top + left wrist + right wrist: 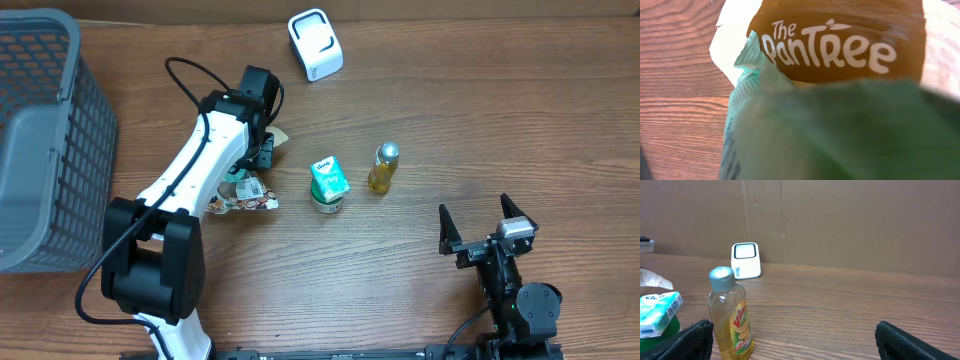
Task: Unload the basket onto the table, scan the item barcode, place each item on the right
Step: 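Lift the PanTree bag out and lay it on the table left of the jar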
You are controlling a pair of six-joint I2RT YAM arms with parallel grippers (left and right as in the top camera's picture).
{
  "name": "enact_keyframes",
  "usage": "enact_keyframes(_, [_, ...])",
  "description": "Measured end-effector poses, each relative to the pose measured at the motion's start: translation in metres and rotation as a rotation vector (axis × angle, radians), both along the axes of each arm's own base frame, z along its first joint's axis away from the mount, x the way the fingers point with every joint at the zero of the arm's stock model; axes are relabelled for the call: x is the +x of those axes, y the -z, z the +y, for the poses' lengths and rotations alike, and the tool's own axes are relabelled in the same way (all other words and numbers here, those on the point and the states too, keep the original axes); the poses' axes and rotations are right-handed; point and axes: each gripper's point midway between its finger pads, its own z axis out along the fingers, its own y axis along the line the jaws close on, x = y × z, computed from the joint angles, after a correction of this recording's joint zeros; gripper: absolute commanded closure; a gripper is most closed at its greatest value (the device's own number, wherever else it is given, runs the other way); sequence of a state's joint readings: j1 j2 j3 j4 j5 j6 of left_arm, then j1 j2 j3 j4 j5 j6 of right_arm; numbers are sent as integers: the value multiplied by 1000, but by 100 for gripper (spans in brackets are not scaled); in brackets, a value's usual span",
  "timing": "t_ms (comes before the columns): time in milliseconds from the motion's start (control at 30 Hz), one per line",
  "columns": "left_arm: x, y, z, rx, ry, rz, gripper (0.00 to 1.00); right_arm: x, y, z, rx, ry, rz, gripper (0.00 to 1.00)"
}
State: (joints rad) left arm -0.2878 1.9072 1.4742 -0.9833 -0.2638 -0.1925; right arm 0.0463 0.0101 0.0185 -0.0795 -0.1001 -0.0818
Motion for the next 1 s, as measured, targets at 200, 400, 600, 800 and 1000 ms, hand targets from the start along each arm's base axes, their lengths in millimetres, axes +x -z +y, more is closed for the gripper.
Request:
enact_keyframes(200, [5, 2, 4, 44, 0, -26, 74, 0, 0, 0, 0, 0, 0, 0])
enact_keyframes(400, [-12, 27, 9, 68, 4, 13, 29, 0, 0, 0, 0, 0, 0, 0])
enact_keyframes(600, [-23, 22, 12, 81, -3, 66, 4, 0, 0, 0, 0, 0, 0, 0])
enact_keyframes(800, [9, -35, -11, -86, -3, -4, 81, 0, 0, 0, 0, 0, 0, 0])
enact_keyframes(1000, [11, -39, -11, -206, -27, 15, 96, 0, 0, 0, 0, 0, 0, 0])
